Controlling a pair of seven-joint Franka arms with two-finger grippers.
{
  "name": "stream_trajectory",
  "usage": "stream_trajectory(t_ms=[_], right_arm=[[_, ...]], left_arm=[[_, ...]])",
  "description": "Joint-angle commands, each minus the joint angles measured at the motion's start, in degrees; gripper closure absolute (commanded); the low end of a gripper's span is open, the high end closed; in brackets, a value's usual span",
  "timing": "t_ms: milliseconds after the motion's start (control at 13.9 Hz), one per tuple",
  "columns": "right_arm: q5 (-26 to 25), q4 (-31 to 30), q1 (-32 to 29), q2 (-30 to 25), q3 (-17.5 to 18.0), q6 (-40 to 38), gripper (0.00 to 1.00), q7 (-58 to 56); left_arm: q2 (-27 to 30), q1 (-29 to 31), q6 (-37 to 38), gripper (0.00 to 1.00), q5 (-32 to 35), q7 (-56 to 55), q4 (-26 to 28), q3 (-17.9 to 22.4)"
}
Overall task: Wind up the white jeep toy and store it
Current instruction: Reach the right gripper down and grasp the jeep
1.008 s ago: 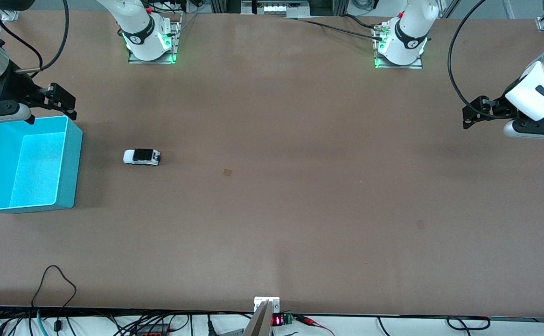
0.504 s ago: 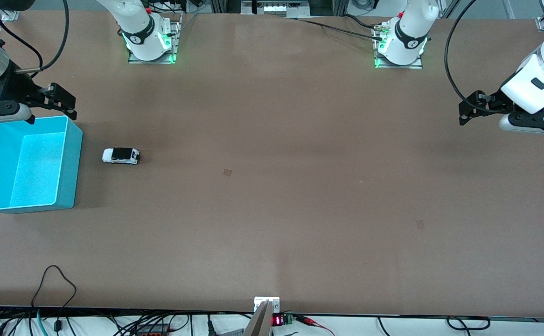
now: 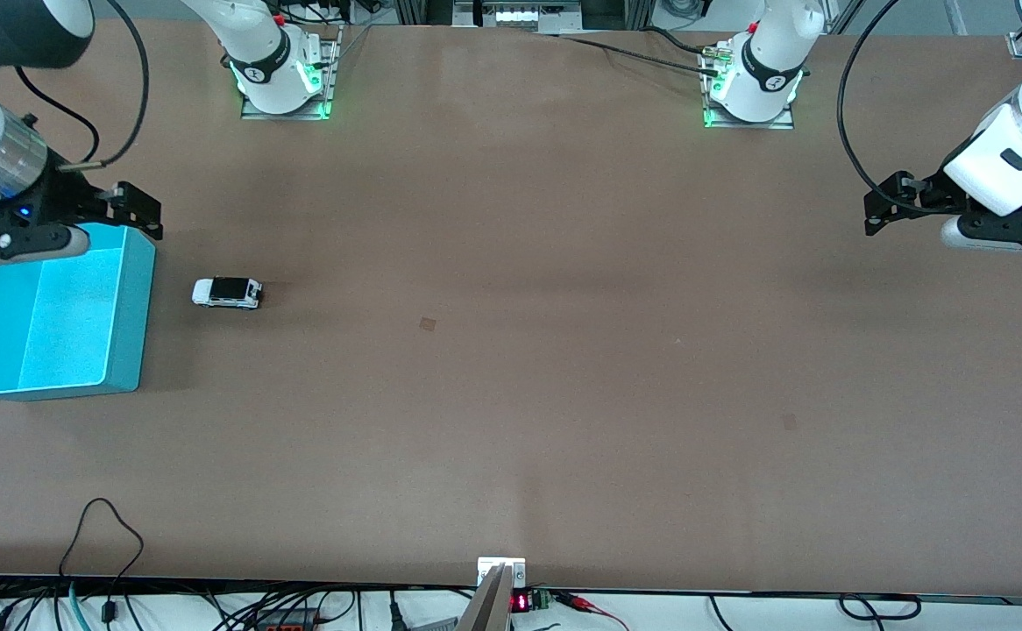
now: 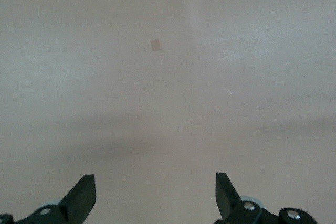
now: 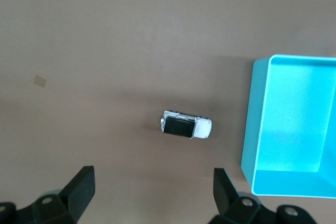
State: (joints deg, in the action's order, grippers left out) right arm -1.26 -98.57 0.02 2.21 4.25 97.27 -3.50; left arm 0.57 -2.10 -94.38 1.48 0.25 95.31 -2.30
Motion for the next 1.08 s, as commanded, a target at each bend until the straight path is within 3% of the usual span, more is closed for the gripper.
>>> stream_trajectory(t_ms=[0, 504, 792, 1008], right_arm=[[-0.42, 0.49, -0.20, 3.76, -0.30, -3.65, 0.00, -2.98], [-0.94, -6.61, 0.33, 4.74, -0.30, -1.22, 0.00, -23.62], [-0.94, -16.63, -0.29, 2.98, -0.56, 10.19, 0.00, -36.81], [-0.94, -25.32, -1.86, 2.28, -0.56, 23.00, 0.00, -49.88]], left_arm=[[1.01, -0.36, 0.25, 0.00, -0.87, -0.34, 0.76, 0.54], [1.01, -0.36, 0.52, 0.00, -0.69, -0.25, 0.67, 0.28], [1.01, -0.36, 0.52, 0.00, -0.69, -0.07, 0.67, 0.19], [1.01, -0.36, 0.60, 0.00, -0.69, -0.34, 0.67, 0.10]])
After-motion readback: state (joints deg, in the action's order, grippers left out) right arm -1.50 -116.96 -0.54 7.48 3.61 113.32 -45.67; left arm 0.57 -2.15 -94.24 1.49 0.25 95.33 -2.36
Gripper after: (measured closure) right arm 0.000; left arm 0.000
